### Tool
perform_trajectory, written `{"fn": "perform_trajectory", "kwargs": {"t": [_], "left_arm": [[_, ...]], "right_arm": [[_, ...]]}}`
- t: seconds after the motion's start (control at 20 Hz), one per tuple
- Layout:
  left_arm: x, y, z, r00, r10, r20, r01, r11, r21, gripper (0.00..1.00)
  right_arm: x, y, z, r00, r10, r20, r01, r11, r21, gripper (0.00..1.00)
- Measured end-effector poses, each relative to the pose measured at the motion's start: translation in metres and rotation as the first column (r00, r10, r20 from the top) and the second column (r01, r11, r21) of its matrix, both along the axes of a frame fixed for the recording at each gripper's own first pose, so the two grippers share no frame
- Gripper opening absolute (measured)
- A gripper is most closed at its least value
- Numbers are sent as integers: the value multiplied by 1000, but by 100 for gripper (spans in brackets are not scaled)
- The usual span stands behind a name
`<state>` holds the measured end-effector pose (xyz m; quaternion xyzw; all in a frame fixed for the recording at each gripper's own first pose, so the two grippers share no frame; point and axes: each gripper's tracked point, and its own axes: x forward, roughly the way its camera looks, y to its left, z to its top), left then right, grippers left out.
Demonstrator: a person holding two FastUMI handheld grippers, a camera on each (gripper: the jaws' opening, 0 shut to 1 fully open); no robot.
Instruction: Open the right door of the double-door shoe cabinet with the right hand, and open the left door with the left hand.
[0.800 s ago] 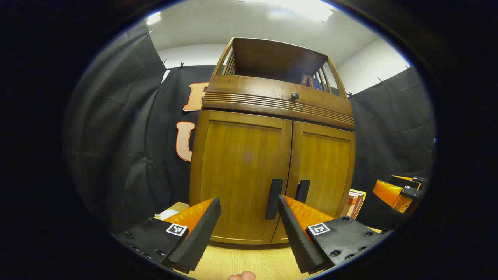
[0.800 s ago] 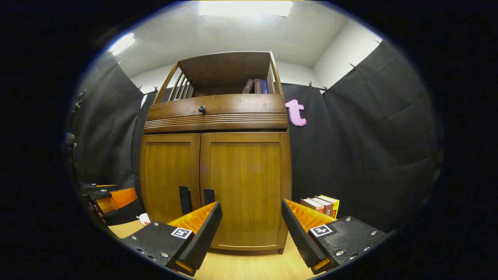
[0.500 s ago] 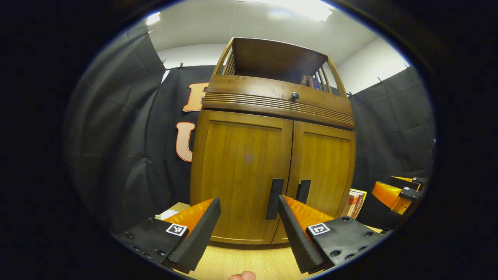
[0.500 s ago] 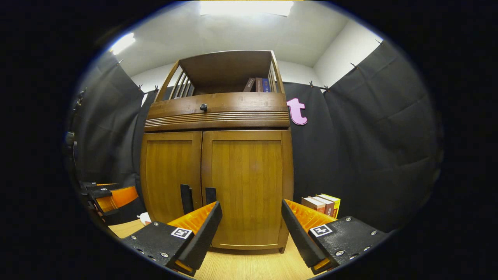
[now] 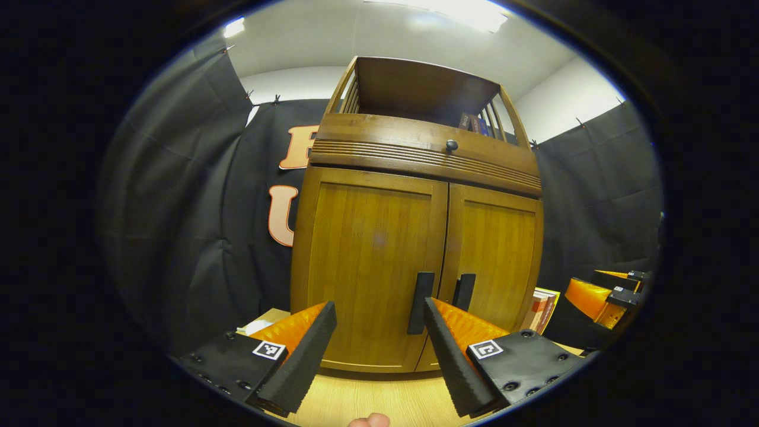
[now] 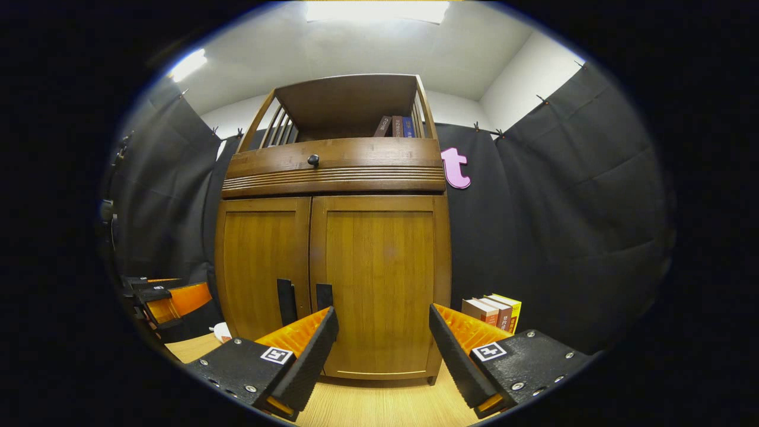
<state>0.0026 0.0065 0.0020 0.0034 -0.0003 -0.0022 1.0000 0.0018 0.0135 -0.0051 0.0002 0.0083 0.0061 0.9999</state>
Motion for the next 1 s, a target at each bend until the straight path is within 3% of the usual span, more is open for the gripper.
{"fn": "perform_trajectory", "kwargs": {"t": [0.7, 1.0], "left_arm": [[1, 2, -1, 1000, -2, -9, 3, 1000, 18, 94], [-1, 2, -5, 1000, -6, -21, 6, 1000, 17, 94]], "right_arm": [[-1, 0, -6, 1000, -12, -18, 12, 1000, 17, 94], [19, 12, -14, 999, 24, -29, -24, 999, 22, 94]]}}
